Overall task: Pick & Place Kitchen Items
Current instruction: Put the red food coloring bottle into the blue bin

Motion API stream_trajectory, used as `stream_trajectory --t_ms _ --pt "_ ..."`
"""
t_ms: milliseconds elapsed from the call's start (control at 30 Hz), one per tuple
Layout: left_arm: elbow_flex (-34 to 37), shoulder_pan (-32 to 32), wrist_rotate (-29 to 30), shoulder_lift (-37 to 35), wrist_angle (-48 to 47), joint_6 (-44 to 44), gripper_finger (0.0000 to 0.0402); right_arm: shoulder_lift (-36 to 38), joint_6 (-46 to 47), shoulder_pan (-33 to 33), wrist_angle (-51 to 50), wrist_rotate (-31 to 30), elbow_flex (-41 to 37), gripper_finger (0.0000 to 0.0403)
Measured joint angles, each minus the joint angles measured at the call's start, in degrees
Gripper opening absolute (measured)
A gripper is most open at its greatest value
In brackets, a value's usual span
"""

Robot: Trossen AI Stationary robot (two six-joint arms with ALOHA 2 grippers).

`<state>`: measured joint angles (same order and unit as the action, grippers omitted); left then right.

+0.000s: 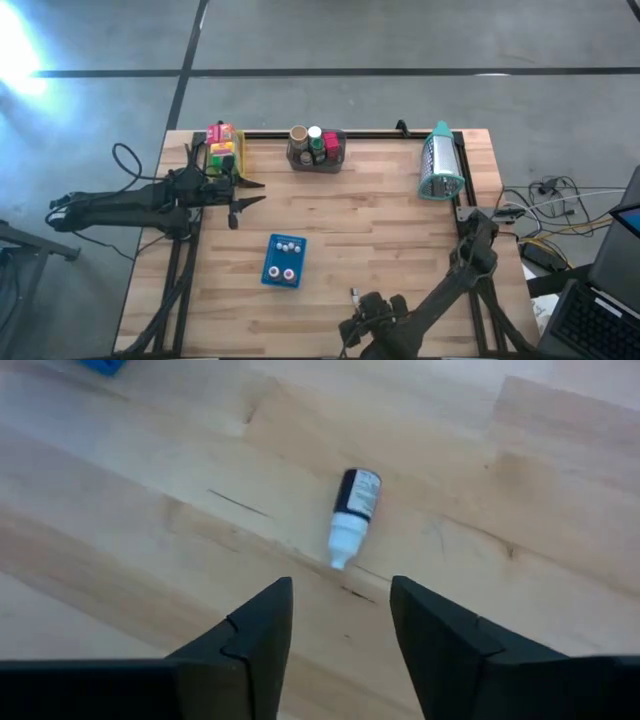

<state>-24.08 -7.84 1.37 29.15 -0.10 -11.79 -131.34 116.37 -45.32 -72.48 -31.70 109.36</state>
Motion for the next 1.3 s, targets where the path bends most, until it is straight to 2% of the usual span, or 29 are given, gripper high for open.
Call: stream_trajectory --t_ms 233,833,1300 --pt "0.0 0.0 0.0 0.0 0.0 0.0 0.014 -3.4 1.0 -0.2 1.3 -2.4 0.0 0.0176" --pt "0.0 0.0 0.0 0.0 0.0 0.0 0.014 -9.3 3.2 -0.6 4.8 -8.3 0.0 0.0132" --pt "0.0 0.0 0.0 0.0 0.0 0.0 0.014 -9.7 3.7 1.0 1.9 -7.6 -0.1 0.0136"
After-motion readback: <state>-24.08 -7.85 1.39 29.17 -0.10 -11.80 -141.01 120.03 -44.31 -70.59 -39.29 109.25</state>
